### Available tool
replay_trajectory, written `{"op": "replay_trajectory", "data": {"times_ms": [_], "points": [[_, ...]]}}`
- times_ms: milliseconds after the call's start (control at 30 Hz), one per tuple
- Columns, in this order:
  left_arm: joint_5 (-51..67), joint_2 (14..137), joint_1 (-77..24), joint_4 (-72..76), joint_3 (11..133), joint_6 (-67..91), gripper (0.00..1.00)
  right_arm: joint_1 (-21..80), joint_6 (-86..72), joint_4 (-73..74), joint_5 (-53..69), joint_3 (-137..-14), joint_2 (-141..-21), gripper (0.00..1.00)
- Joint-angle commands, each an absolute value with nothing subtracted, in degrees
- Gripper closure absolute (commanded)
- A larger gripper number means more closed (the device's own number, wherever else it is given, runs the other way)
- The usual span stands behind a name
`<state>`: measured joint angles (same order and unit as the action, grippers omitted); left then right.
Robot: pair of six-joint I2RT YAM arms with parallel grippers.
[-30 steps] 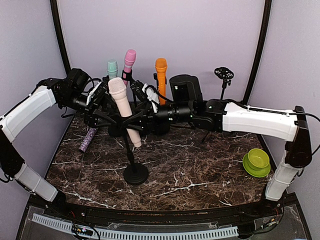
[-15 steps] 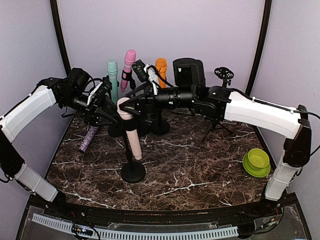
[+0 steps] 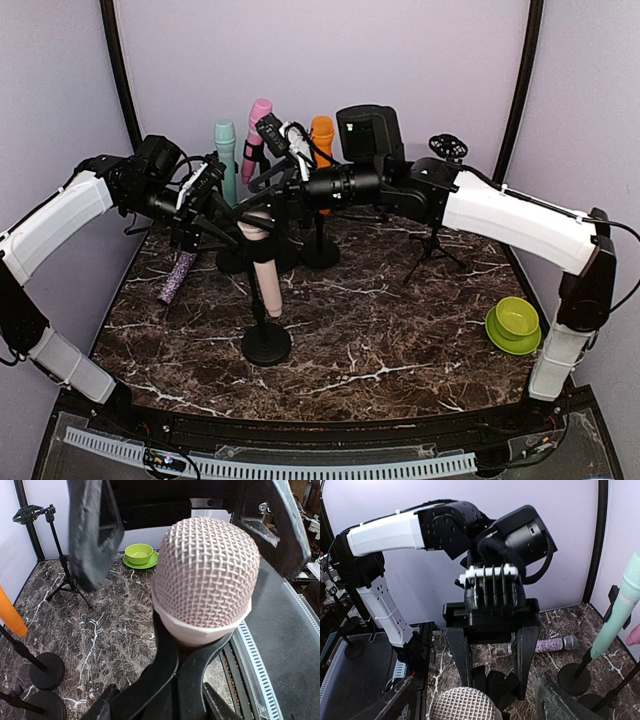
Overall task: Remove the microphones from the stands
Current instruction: Remove the microphone from the microphone stand.
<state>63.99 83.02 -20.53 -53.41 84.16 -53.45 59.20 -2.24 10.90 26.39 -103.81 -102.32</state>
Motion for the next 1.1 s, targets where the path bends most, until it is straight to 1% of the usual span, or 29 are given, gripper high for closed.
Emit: {"op": "replay_trajectory", "data": {"times_ms": [0, 167, 300, 400, 433, 467, 500, 533, 767, 900, 1067], "points": [[65.01, 80.61, -20.75, -51.43, 83.27, -53.05, 0.96, 58.97, -1.59, 15.04, 29.62, -104.44, -102.32, 0.25], [64.86, 80.51, -20.81, -51.24, 83.08, -52.83, 0.96, 58.97, -0.79, 16.86, 30.03, -105.07, -102.94, 0.36], [64.53, 80.51, -20.83, -51.24, 83.21, -52.67, 0.97, 58.97, -0.18, 19.09, 30.45, -107.94, -104.25, 0.49], [64.40, 80.59, -20.80, -51.32, 83.34, -52.69, 0.97, 58.91, 0.70, 22.08, 30.59, -111.47, -105.72, 0.54], [64.28, 80.57, -20.76, -51.39, 83.30, -52.78, 0.98, 58.92, 0.93, 22.90, 30.42, -112.73, -106.14, 0.61], [64.17, 80.52, -20.82, -51.48, 83.28, -52.90, 0.98, 58.89, 0.90, 23.42, 29.99, -113.94, -106.45, 0.75], [64.09, 80.51, -20.75, -51.46, 83.26, -52.96, 0.98, 58.89, 0.76, 23.50, 29.53, -115.13, -106.70, 0.84], [64.05, 80.55, -20.74, -51.52, 83.16, -53.04, 0.98, 58.89, 0.71, 23.24, 29.27, -116.42, -106.77, 0.91], [63.21, 80.42, -20.83, -51.33, 82.99, -53.24, 0.98, 58.89, -0.75, 11.88, 26.21, -117.23, -101.10, 1.00], [63.11, 80.33, -20.91, -51.29, 82.97, -53.26, 0.98, 58.93, 0.62, 5.60, 21.51, -115.42, -96.39, 1.00], [62.64, 80.05, -20.87, -51.07, 82.88, -53.22, 0.98, 58.89, 1.49, -4.67, 15.98, -107.41, -88.10, 1.00]]}}
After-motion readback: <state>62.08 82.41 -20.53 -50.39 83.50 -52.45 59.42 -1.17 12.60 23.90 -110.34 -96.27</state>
